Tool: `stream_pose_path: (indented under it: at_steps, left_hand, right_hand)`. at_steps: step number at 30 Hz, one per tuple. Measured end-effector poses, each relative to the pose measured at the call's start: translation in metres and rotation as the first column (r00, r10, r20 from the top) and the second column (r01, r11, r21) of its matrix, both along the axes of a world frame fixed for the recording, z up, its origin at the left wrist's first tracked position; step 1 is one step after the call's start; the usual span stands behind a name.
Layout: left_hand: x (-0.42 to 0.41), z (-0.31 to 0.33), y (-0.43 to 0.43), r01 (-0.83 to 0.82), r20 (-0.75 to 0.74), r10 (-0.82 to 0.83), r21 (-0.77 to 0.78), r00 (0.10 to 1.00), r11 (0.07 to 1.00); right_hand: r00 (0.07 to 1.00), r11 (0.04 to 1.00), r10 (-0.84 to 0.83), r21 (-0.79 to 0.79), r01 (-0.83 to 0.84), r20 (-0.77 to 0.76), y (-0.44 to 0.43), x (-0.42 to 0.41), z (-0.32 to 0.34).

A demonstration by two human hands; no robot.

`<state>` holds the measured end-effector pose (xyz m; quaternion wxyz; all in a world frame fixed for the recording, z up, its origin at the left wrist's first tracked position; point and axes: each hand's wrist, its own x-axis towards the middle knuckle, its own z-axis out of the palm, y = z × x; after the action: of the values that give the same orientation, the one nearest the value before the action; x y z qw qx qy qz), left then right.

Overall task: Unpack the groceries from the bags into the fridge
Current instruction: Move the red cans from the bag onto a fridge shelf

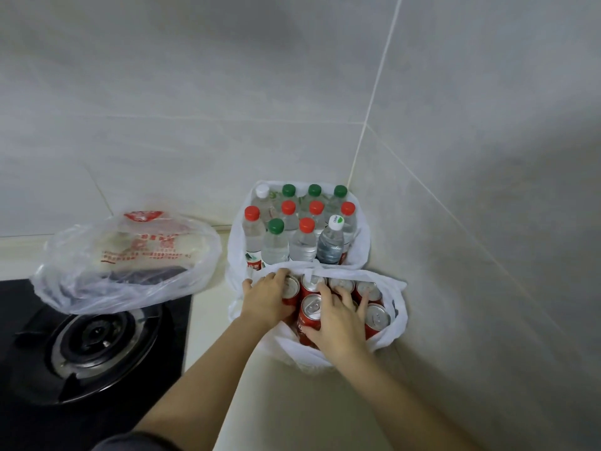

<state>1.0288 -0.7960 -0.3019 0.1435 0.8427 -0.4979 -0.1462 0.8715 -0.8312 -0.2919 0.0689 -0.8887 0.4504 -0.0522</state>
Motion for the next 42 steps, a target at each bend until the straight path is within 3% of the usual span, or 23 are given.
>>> stream_pose_path:
  at_steps: [2,7,10,15,19,23,27,33,42]
  left_hand:
    - [0.001,-0.005,0.003,-0.045,-0.056,0.042,-0.059,0.998,0.997]
    - [-0.008,-0.004,0.021,-0.106,-0.007,0.107,-0.170,0.994,0.980]
    - [-0.014,0.012,0.040,-0.160,-0.052,0.152,-0.275,0.987,0.948]
    - [-0.017,0.073,0.082,-0.297,-0.286,0.180,-0.444,0.941,0.845]
    - [-0.018,0.112,0.130,-0.382,-0.293,0.263,-0.503,0.919,0.775]
    - [-0.016,0.112,0.175,-0.444,-0.247,0.370,-0.453,0.896,0.773]
    - [-0.014,0.082,0.213,-0.517,-0.321,0.420,-0.342,0.849,0.784]
    - [-0.016,0.033,0.230,-0.549,-0.452,0.411,-0.232,0.792,0.803]
    - [-0.018,0.013,0.226,-0.508,-0.492,0.381,-0.151,0.782,0.848]
  right_hand:
    - [0.999,1.000,-0.024,0.004,0.024,0.028,0.002,0.003,-0.005]
    - [0.990,0.997,-0.053,0.065,0.045,0.130,0.004,0.002,0.004]
    - [0.971,0.996,-0.049,0.083,0.030,0.236,0.009,0.002,0.020]
    - [0.824,0.973,-0.060,0.218,-0.078,0.563,0.022,0.008,0.072]
    - [0.770,0.957,0.067,0.178,-0.230,0.635,0.051,0.019,0.103]
    - [0.769,0.913,0.114,0.239,-0.330,0.629,0.082,0.036,0.091]
    - [0.806,0.873,0.145,0.309,-0.377,0.574,0.110,0.048,0.055]
    - [0.858,0.855,0.137,0.378,-0.355,0.495,0.127,0.049,0.001]
    - [0.858,0.870,0.066,0.392,-0.300,0.509,0.124,0.046,-0.032]
